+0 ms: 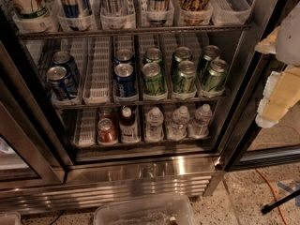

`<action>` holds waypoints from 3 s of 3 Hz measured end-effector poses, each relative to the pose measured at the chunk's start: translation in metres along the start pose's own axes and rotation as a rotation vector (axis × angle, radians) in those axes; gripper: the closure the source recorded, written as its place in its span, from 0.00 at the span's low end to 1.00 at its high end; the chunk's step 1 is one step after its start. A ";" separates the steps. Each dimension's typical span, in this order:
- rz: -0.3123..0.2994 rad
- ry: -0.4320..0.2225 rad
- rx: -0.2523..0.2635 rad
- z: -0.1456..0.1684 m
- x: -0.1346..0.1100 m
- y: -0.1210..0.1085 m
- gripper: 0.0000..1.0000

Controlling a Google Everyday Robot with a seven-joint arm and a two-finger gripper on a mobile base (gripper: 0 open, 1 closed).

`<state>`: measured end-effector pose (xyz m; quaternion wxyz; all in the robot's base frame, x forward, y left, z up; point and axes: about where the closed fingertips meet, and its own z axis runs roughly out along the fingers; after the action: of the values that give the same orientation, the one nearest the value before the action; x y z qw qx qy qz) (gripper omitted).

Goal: Pick water bottle from bottom shelf of fridge

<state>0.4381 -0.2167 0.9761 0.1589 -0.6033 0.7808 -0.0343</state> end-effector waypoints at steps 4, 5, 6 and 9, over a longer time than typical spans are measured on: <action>0.172 -0.338 -0.041 0.039 -0.076 0.058 0.00; 0.190 -0.473 -0.051 0.076 -0.092 0.085 0.00; 0.180 -0.544 -0.009 0.079 -0.103 0.084 0.00; 0.216 -0.476 0.136 0.113 -0.091 0.051 0.00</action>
Offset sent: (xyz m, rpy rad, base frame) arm -0.0094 0.0548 -0.0144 0.1848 0.0117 -0.0484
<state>0.4435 -0.1007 0.8750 0.3807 -0.4954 0.7773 0.0733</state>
